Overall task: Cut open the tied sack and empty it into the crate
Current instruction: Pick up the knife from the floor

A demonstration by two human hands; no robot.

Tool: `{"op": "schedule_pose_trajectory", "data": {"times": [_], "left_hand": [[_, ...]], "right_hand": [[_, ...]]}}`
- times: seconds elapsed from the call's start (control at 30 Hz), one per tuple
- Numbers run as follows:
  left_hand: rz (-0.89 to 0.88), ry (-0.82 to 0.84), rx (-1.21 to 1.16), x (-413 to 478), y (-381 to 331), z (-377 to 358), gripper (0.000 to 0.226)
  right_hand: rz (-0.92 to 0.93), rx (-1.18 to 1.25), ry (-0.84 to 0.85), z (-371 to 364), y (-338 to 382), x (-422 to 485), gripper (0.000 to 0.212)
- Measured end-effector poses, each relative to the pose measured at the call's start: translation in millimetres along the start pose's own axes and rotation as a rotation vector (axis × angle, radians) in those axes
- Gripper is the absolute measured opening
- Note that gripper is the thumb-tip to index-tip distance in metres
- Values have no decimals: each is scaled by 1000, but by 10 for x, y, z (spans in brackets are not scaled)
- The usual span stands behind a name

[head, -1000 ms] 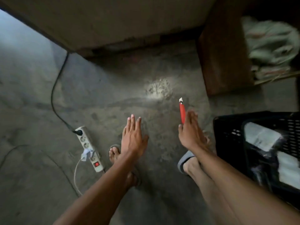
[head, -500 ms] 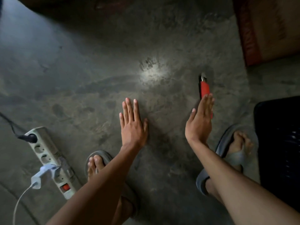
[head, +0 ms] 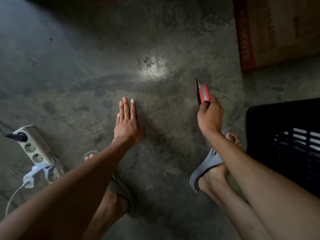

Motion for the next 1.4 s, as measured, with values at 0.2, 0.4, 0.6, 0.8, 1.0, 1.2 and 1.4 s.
{"op": "schedule_pose_trajectory", "data": {"times": [0.2,0.4,0.6,0.8,1.0,1.2,1.4], "left_hand": [[-10,105,54,-67,-47,308,93],[-46,125,84,-762,-417,1428,88],[-148,3,-4,-2543,-1067,3270,87],[-234,-215,-154,-4217,-1611,5270,88],[-359,-572,-280,-4942,-1961,6812,87],[-370,-672,-332,-4677,-2185,7637,82],[-333,-650,-280,-3657,-2436,8040,77]], "right_hand": [[81,-120,175,56,151,-323,32],[178,-234,165,972,808,-973,32],[183,-357,37,2980,1980,-1913,28],[244,-252,-130,4987,3470,-2705,23],[370,-117,-245,6100,4609,-2880,26],[371,-49,-298,6668,5304,-2309,27],[336,-100,-329,6794,5833,-1104,25]]}}
Point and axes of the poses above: each hand's wrist, its own x-axis towards the middle knuckle, its own z-axis out of the back of the hand, y = z × x, the point moved 5 cm from there along x, towards the middle knuckle, and after that the axes turned 13 degrees about -x, right-handed, at the moved point
